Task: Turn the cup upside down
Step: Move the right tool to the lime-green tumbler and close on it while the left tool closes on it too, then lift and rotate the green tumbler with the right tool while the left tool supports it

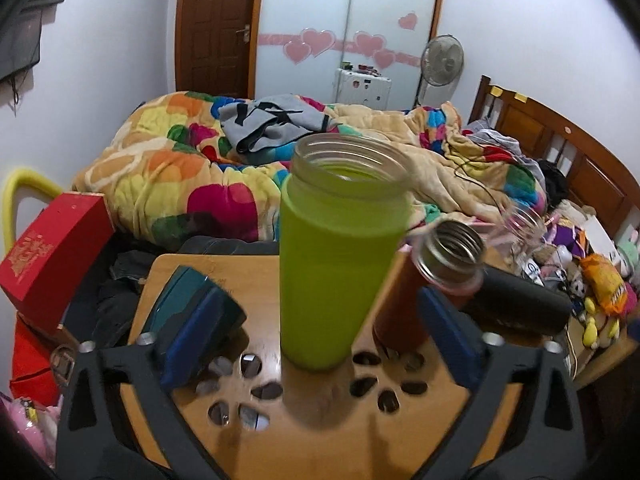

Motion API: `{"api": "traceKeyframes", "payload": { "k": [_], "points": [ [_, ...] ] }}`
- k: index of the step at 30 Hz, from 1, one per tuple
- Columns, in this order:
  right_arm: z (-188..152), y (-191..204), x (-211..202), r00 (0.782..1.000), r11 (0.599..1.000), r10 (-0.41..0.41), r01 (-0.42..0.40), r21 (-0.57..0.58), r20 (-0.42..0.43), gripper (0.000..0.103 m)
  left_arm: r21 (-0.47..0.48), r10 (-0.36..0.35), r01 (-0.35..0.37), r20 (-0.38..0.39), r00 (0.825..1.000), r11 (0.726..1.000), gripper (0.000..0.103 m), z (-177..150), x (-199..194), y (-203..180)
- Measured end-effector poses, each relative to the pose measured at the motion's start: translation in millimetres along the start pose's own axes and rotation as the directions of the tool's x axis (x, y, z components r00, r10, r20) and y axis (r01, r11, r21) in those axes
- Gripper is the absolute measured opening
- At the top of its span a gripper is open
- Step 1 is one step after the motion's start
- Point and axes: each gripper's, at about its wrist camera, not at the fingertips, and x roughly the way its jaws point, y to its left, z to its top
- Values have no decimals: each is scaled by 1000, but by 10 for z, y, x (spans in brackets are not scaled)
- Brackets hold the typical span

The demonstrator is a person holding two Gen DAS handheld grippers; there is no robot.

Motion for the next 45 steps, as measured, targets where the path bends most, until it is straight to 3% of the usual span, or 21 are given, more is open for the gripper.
{"api": "traceKeyframes", "payload": {
  "k": [4, 6, 7, 11, 19, 25, 31, 35, 40, 45],
  "points": [
    [-80, -24, 160, 999, 1000, -2, 2, -6, -45, 103, -12, -8, 7, -16, 1000, 1000, 83, 67, 166, 17],
    [-139, -15, 239, 998, 1000, 0, -1, -12, -68, 103, -14, -37, 37, -14, 999, 999, 68, 66, 184, 5],
    [-153, -13, 267, 997, 1000, 3, -4, -13, -76, 103, -9, -55, 55, -17, 998, 998, 66, 65, 188, -1],
    [-223, 4, 379, 995, 1000, 14, -16, -21, -102, 103, 52, -11, 13, -20, 1000, 999, 64, 59, 98, -107],
    [-379, 164, 470, 994, 996, 40, -48, -81, -105, 103, 111, -88, 97, -84, 993, 989, 63, -164, -267, -202],
    [-591, 264, 610, 982, 987, 120, -134, -88, -147, 103, 136, -175, 195, -146, 974, 971, 63, -420, -610, -389],
    [-723, 386, 704, 971, 972, 172, -195, -135, -165, 103, 89, -289, 310, -197, 937, 946, 63, -540, -780, -473],
    [-763, 445, 780, 963, 960, 214, -239, -147, -164, 90, 26, -361, 375, -221, 906, 926, 63, -527, -770, -447],
    [-771, 488, 909, 937, 936, 288, -319, -147, -198, 70, -9, -380, 388, -222, 898, 922, 63, -483, -723, -377],
    [-799, 539, 897, 942, 934, 282, -313, -171, -180, 69, -56, -401, 399, -197, 894, 915, 64, -478, -677, -290]
  ]
}}
